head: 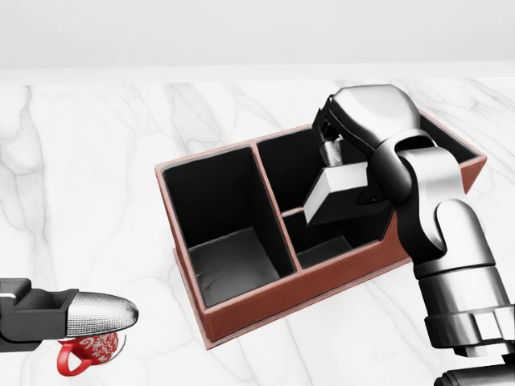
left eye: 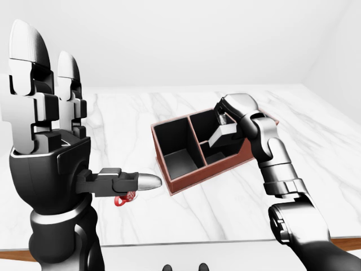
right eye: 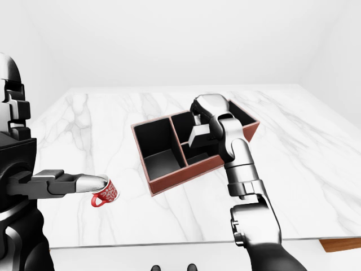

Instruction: Pick up the book and place it in the back compartment of the caddy.

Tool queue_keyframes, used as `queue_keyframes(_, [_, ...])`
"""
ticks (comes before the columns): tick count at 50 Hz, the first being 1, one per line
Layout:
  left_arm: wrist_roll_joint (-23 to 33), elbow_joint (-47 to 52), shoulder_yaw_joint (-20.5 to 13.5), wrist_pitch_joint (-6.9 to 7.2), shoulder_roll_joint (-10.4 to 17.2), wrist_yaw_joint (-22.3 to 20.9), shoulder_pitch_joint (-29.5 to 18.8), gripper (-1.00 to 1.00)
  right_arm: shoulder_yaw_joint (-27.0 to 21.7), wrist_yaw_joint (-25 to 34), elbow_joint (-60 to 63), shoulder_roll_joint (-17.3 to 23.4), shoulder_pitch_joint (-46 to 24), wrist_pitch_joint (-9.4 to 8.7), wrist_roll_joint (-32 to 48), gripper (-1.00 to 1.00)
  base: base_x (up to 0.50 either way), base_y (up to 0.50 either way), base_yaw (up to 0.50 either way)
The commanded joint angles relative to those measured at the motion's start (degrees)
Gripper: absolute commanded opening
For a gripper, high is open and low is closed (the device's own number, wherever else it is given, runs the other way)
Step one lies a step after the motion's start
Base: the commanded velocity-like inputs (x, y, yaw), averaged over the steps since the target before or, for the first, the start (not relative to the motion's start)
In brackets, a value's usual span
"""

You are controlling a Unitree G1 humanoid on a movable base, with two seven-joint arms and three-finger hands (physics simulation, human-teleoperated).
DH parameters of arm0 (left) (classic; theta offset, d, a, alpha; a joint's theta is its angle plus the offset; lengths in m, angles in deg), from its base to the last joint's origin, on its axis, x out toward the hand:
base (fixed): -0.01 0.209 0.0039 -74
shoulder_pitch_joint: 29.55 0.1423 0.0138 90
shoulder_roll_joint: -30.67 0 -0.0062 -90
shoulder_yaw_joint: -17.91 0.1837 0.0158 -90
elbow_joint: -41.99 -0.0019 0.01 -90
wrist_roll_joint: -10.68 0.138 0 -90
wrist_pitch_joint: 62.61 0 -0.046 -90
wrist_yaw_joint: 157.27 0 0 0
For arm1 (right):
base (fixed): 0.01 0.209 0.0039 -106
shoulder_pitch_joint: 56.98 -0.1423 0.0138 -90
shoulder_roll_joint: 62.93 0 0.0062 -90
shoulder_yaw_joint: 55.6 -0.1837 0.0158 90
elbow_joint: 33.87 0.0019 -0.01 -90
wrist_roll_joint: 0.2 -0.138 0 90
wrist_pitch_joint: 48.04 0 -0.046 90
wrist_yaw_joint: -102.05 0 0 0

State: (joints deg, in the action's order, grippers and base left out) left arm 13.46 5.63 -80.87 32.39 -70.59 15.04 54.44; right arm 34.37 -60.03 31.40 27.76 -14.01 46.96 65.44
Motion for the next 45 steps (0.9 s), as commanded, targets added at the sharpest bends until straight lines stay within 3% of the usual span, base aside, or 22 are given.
queue_keyframes(1, [0.02, 0.0, 0.0, 0.0, 0.0, -0.03, 0.03, 1.0, -0.36, -2.99, -0.71, 0.09, -0.09, 0.0, 1.38, -1.0, 0.0, 0.0, 0.0])
queue_keyframes(45, [0.36, -0.49, 0.31, 0.0, -0.04, -0.03, -0.18, 1.0, 0.42, -1.66, 1.08, -2.21, 3.2, 0.0, -0.4, -1.0, 0.0, 0.0, 0.0])
